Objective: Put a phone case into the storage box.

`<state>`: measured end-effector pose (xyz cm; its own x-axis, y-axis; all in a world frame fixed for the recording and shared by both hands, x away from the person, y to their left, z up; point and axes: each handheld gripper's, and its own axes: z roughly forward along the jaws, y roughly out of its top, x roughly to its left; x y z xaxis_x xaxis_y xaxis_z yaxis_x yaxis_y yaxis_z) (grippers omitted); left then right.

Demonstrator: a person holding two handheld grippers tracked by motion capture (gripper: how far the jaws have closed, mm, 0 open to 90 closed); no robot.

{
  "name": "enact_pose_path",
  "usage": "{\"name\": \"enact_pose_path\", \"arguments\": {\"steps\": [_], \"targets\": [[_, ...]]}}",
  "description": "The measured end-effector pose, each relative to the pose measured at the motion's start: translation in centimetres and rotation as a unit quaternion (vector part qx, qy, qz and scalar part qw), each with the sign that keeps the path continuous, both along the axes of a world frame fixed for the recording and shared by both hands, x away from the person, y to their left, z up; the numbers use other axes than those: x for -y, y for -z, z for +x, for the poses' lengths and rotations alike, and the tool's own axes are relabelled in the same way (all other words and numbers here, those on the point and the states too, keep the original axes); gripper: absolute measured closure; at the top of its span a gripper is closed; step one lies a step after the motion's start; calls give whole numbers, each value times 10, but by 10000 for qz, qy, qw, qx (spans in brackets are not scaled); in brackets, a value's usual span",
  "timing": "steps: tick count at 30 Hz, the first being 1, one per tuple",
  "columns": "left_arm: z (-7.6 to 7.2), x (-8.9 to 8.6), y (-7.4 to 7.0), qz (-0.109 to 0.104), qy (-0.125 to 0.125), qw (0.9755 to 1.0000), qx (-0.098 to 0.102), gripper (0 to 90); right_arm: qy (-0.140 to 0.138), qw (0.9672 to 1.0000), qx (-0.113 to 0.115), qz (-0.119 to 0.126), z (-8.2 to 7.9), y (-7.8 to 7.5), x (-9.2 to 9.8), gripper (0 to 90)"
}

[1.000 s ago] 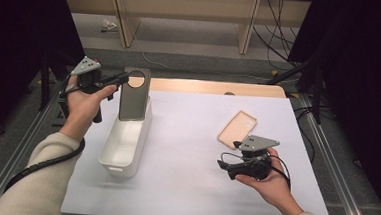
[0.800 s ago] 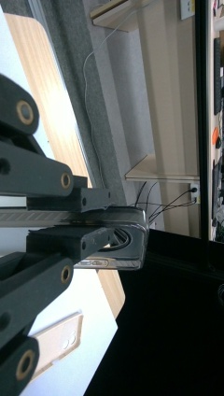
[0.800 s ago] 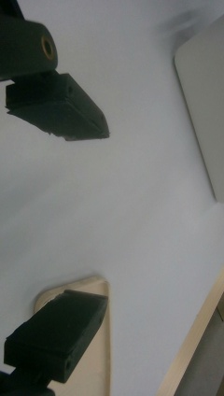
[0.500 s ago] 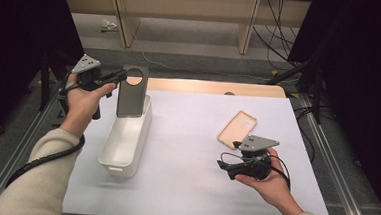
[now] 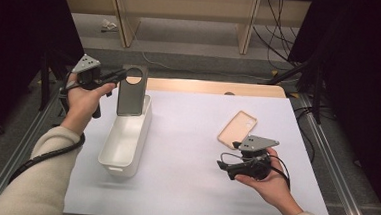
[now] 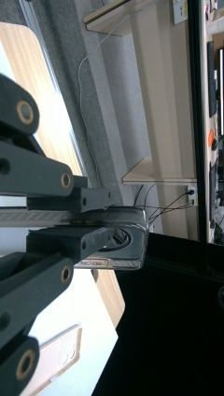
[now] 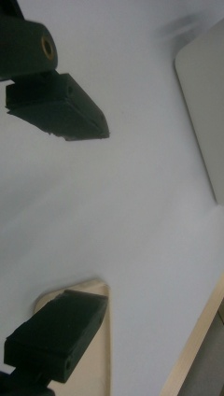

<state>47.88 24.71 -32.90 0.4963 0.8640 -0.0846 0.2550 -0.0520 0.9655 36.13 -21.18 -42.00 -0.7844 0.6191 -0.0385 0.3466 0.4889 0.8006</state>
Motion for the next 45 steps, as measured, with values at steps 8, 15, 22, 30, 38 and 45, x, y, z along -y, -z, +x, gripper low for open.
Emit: {"name": "enact_pose_path", "arguments": {"steps": [8, 15, 22, 30, 38, 45], "targets": [[5, 2, 4, 13, 28, 10000, 19, 817, -8, 10000, -6, 18, 0, 0, 0, 170], [9, 3, 5, 44, 15, 10000, 33, 817, -8, 10000, -9, 27, 0, 0, 0, 170], [12, 4, 7, 61, 5, 10000, 24, 817, -6, 10000, -3, 32, 0, 0, 0, 170], [16, 3, 9, 126, -8, 9999, -8, 817, -16, 10000, -13, 27, -1, 0, 0, 170], [20, 3, 11, 139, -12, 9999, -13, 817, -11, 10000, -10, 30, -1, -1, 0, 170], [24, 4, 14, 152, -12, 9999, -34, 817, -18, 10000, -8, 34, -1, -1, 0, 170]]}}
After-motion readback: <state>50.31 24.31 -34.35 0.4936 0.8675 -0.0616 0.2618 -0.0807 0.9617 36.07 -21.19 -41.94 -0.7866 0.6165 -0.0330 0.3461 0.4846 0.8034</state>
